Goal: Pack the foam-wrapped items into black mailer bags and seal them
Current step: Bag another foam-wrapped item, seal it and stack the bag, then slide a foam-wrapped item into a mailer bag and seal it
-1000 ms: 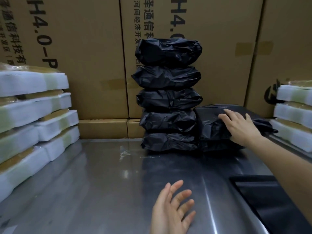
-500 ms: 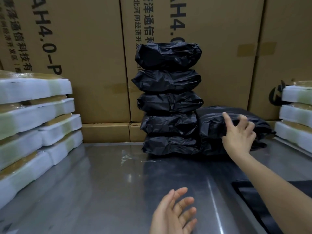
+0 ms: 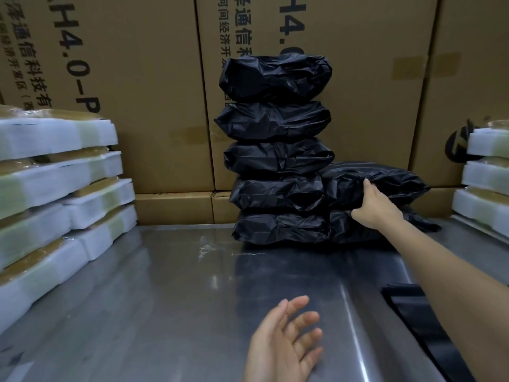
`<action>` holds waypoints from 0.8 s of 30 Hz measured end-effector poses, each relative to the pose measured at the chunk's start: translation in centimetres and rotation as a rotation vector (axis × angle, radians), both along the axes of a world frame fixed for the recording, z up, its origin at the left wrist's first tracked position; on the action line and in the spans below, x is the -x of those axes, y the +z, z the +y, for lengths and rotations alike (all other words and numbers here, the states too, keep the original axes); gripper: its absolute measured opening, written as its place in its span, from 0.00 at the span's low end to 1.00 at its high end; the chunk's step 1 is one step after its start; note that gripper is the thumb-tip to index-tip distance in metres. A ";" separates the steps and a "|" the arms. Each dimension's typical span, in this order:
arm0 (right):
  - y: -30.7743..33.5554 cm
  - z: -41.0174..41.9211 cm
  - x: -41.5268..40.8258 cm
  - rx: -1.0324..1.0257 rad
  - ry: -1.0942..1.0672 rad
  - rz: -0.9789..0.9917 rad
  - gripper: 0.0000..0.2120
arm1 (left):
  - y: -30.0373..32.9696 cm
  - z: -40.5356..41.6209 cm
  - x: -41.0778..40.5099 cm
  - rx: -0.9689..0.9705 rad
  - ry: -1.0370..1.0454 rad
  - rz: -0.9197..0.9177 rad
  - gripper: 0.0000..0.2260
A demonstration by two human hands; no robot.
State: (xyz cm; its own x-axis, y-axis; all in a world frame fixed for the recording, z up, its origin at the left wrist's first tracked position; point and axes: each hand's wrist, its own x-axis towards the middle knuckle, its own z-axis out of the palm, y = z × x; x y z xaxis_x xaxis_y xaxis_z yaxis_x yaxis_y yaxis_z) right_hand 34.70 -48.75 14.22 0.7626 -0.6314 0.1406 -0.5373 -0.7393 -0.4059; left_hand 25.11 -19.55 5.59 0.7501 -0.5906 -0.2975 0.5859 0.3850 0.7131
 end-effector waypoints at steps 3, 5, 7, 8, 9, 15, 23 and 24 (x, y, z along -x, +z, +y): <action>-0.8 1.7 -0.1 -0.021 -0.083 -0.084 0.42 | -0.1 -0.2 -0.1 0.007 0.008 -0.006 0.16; -2.8 4.1 0.0 -0.001 -0.131 -0.234 0.42 | -0.1 -0.3 0.0 0.020 0.018 -0.008 0.15; -5.5 7.3 0.3 0.033 -0.099 -0.358 0.40 | 0.0 -0.2 -0.1 0.043 0.016 -0.007 0.14; -6.8 8.9 0.6 0.045 -0.069 -0.370 0.39 | -0.1 0.0 -0.2 0.054 0.014 -0.006 0.13; -8.1 10.3 1.1 0.054 -0.037 -0.347 0.38 | -0.2 0.1 -0.3 0.063 0.013 -0.005 0.13; -11.6 15.7 6.2 0.280 0.148 -0.234 0.34 | -0.2 0.0 -0.4 0.117 0.014 -0.016 0.12; -11.1 19.0 16.3 0.323 -0.031 -0.182 0.20 | 0.4 1.3 1.7 0.125 0.124 -0.063 0.10; -11.0 19.3 17.3 0.320 -0.058 -0.150 0.17 | 0.3 1.8 2.4 0.138 0.133 -0.058 0.10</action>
